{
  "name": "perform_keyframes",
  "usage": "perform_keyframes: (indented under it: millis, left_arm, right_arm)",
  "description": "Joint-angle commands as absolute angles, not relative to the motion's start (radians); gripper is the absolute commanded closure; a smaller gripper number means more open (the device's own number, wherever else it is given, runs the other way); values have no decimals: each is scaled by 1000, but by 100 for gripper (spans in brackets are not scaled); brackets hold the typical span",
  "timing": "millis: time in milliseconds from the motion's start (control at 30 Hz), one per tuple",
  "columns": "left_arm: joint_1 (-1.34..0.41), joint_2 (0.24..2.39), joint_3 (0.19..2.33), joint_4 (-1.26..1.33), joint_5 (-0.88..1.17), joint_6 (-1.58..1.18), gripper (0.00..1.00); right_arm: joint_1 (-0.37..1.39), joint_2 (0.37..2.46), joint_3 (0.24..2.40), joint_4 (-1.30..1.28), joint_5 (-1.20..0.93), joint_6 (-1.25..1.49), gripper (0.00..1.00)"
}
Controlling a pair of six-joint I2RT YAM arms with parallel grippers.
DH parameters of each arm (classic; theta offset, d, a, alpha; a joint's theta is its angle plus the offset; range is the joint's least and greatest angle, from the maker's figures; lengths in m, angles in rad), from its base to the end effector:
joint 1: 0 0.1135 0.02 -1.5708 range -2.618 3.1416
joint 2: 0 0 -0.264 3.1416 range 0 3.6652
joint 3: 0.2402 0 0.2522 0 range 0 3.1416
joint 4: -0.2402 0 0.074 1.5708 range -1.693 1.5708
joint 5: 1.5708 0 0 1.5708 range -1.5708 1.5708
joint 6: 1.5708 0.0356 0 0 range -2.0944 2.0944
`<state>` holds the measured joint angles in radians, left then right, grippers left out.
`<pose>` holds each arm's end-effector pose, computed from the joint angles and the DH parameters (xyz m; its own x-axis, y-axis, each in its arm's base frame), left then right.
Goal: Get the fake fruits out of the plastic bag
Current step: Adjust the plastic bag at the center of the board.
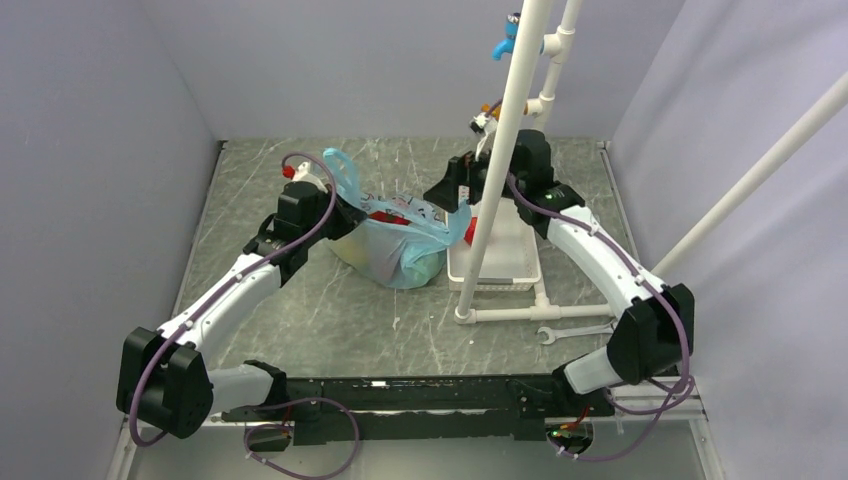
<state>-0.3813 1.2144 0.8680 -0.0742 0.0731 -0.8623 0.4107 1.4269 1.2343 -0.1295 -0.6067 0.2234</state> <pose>0.2577 -0.1061 0.2895 -0.5754 -0.5852 -0.5713 -0.0060 0.7016 -0.7126 0.2963 0.1512 0.3541 -0.4655 -0.0042 -0.8850 -0.7391 0.5519 0.3862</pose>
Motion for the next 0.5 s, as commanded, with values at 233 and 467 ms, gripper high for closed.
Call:
perform_keyframes:
  millis: [233,467]
  left_arm:
    - [-383,1195,903,-126,172,-744,100]
    - [-379,1198,909,-145,199,-725,100]
  right_arm:
    - [452,1756,1588,-287,-763,24,1]
    - [629,1893,1703,-396,-543,-89,11]
